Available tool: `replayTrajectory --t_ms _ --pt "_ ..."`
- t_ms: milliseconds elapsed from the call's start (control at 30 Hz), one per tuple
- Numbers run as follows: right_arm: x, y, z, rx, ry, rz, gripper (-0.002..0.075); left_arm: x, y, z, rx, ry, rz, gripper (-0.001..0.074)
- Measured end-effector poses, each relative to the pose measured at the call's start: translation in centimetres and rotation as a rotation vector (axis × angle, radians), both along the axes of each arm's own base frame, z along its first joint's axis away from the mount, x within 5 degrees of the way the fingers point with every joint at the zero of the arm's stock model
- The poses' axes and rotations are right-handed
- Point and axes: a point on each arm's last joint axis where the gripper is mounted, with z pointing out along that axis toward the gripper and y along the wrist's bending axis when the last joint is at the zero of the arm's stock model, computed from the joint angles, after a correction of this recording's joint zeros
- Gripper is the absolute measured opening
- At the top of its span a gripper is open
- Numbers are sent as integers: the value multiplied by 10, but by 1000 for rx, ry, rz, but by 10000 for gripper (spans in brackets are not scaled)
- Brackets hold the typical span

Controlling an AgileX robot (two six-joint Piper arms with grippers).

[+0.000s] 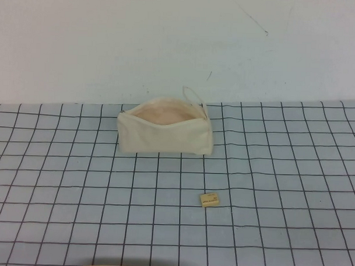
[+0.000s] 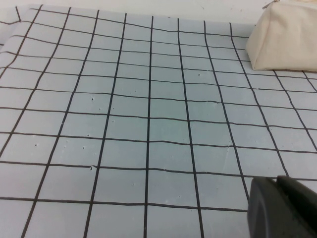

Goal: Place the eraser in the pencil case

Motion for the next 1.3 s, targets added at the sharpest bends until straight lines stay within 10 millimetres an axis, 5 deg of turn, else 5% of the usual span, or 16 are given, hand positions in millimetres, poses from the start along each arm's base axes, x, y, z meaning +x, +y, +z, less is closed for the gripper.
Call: replayTrajectory --t_ms 167,467,700,733,933,1100,1300 --pt "37 -1 36 -215 278 141 -1 0 0 0 0 0 0 -1" --pt "129 19 52 -321 674 375 -1 0 0 0 0 0 0 -1" --pt "192 87 35 -595 787 403 -1 0 0 0 0 0 0 -1" --pt "205 110 32 -643 782 396 -1 0 0 0 0 0 0 -1" --pt "240 173 6 -725 782 416 -1 0 0 0 0 0 0 -1" --pt "260 212 -16 -744 763 453 -1 0 0 0 0 0 0 -1" --pt "281 232 -51 -712 763 453 -1 0 0 0 0 0 0 -1"
